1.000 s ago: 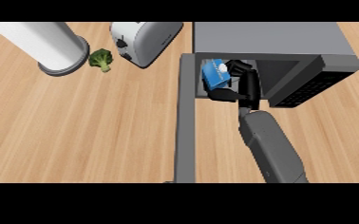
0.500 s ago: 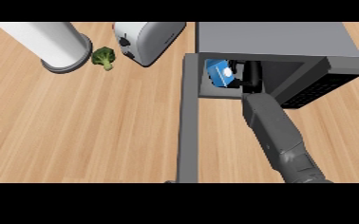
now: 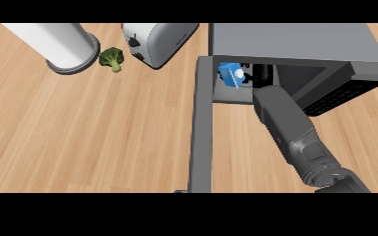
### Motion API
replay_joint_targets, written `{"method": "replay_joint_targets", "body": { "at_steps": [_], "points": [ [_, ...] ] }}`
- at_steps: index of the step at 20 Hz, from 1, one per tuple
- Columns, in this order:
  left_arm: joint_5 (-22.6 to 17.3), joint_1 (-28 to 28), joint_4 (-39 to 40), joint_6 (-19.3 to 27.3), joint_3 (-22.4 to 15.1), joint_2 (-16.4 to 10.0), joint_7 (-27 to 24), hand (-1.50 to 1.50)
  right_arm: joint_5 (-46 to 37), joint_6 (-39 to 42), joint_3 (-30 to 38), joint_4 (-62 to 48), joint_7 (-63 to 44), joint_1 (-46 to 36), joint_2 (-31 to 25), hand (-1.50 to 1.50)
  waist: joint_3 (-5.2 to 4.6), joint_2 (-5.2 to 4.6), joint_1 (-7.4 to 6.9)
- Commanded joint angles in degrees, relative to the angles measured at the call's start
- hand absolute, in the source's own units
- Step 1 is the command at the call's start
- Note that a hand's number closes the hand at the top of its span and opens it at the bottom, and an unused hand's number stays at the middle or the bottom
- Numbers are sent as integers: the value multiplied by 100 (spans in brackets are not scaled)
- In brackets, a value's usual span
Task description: Pick up the milk, place it into the microwave and close the microwave
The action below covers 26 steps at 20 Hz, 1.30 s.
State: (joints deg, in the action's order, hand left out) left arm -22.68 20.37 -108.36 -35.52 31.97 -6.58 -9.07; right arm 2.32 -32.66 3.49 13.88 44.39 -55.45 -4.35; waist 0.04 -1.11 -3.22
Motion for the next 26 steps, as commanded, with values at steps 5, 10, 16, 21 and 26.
{"method": "replay_joint_targets", "body": {
  "at_steps": [5,10,16,21,26],
  "points": [
    [228,-69,154,-101,-125,65,-123,-150,-599,-1378,-276,-683,-293,-650,-140,150,0,-57,-144],
    [86,-386,453,-133,14,-198,-150,-150,-458,-1734,-40,-744,-200,-426,-217,150,6,-101,-151],
    [168,-276,297,-200,-74,-124,-165,-150,-326,-1508,177,-782,-215,-326,-724,150,19,-171,-280],
    [219,-622,415,-25,-169,-220,58,-150,-421,-1503,133,-963,-390,-411,-850,150,24,-215,-298],
    [333,-657,438,35,-212,-122,-4,-150,-340,-1383,247,-976,-286,-128,-1048,150,33,-217,-289]
  ]
}}
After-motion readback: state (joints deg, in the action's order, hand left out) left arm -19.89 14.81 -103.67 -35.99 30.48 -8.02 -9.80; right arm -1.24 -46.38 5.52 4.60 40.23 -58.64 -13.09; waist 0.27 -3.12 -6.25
